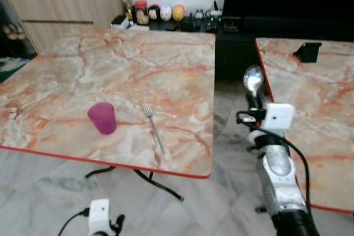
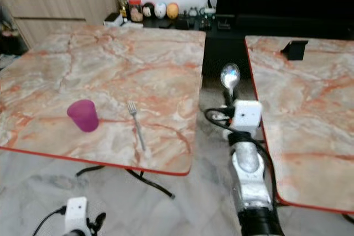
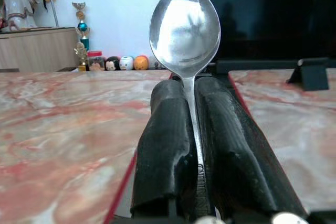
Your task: Setting the table
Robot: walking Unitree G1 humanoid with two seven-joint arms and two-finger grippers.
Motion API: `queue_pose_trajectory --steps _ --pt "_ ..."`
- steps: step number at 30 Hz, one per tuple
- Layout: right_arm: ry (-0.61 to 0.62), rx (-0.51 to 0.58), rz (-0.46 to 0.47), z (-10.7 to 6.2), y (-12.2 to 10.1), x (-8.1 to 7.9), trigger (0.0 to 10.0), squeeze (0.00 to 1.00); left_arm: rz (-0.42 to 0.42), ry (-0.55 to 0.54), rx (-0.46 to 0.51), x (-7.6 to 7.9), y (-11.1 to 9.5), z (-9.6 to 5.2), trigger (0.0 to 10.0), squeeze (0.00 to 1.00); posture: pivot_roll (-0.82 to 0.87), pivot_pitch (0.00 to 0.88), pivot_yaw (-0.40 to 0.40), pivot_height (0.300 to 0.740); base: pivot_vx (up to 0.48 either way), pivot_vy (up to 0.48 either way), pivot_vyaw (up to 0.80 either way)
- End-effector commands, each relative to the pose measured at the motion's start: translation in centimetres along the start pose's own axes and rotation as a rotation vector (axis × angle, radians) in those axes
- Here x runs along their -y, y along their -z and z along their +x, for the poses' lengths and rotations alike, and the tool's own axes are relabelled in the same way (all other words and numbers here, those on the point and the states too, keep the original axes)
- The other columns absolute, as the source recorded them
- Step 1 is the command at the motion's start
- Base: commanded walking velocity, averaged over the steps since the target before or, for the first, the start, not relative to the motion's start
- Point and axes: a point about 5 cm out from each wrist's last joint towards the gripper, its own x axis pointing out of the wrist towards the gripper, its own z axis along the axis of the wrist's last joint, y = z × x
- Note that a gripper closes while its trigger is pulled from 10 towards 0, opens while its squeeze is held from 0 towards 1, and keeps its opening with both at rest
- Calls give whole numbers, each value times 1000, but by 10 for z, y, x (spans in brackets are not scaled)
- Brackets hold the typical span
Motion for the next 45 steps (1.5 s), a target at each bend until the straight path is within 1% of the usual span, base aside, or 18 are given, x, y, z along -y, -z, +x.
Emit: queue_pose_trajectory --steps 1,4,10,21,29,45 --pt "-12 9 13 2 -2 -6 10000 0 2 -16 -18 -7 4 -2 10000 0 -66 0 -3 719 0 -289 0" --pt "-9 5 19 2 -1 -6 10000 0 2 -16 -19 -7 4 -2 10000 0 -67 0 -2 719 0 -289 0" --pt "-8 -6 22 2 0 -6 10000 0 3 -15 -18 -7 3 -2 10000 0 -68 0 -1 719 0 -289 -631" --pt "-14 15 1 3 -3 -6 10000 0 0 -13 -21 -6 4 -2 10000 0 -71 0 -4 719 0 -290 0" --pt "-20 18 5 3 -3 -6 10000 0 -2 -13 -24 -6 6 -2 10000 0 -73 0 -6 719 0 -288 0" --pt "-14 14 4 4 -3 -5 10000 0 -3 -30 -22 -10 5 -3 10000 0 -74 0 -4 719 0 -289 0"
